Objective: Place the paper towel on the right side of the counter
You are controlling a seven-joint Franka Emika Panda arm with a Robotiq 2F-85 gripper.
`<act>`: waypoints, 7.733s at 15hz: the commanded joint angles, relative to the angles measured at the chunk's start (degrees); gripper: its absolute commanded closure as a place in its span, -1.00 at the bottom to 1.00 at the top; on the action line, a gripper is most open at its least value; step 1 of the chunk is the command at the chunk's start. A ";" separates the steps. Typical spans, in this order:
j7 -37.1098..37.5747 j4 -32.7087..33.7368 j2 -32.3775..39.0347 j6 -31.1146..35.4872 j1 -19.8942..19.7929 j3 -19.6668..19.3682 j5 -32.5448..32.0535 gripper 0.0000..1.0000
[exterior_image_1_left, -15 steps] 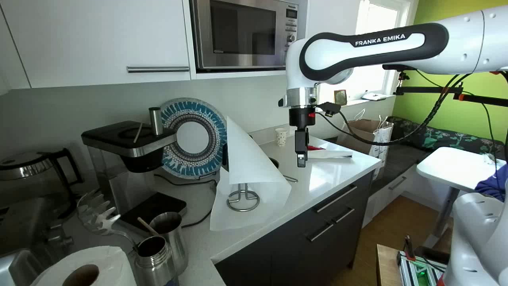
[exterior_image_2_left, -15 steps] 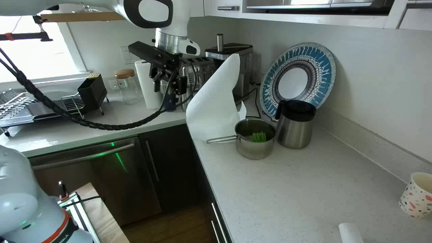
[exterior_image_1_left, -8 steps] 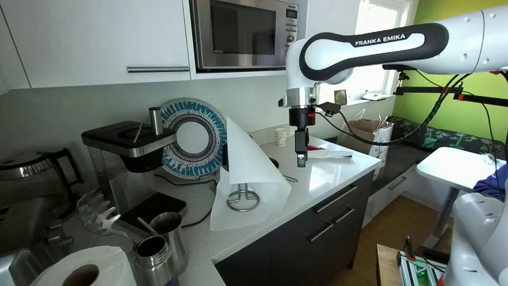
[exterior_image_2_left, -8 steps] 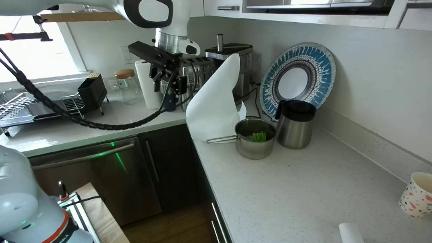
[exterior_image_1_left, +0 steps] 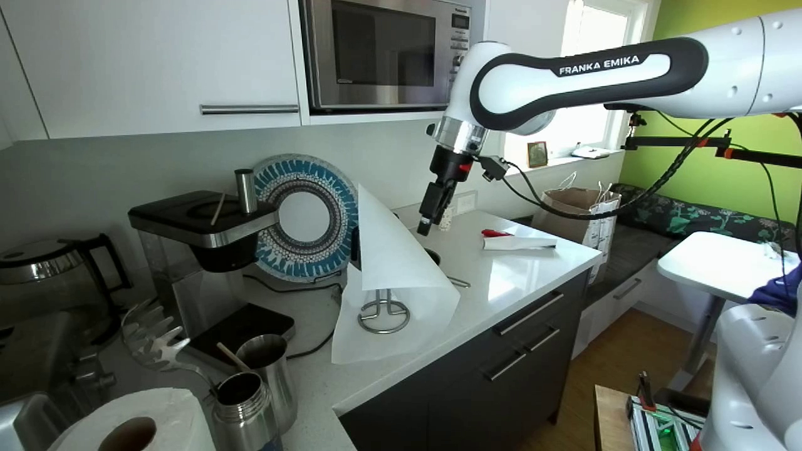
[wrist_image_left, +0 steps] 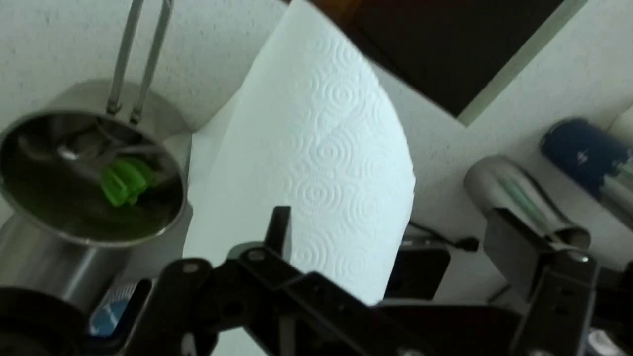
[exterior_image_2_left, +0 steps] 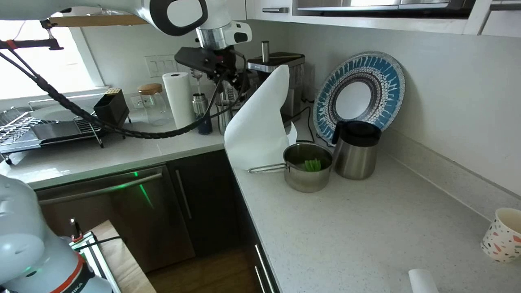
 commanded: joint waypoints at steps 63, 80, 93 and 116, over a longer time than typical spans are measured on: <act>-29.56 -6.67 11.56 24.57 -4.06 -1.21 13.87 -1.00; -49.12 -3.62 21.23 24.13 -7.54 1.19 31.31 0.02; -29.92 0.23 15.61 23.21 -10.77 -1.14 13.81 0.99; 26.97 18.24 32.75 48.64 -6.94 -18.98 -23.41 0.99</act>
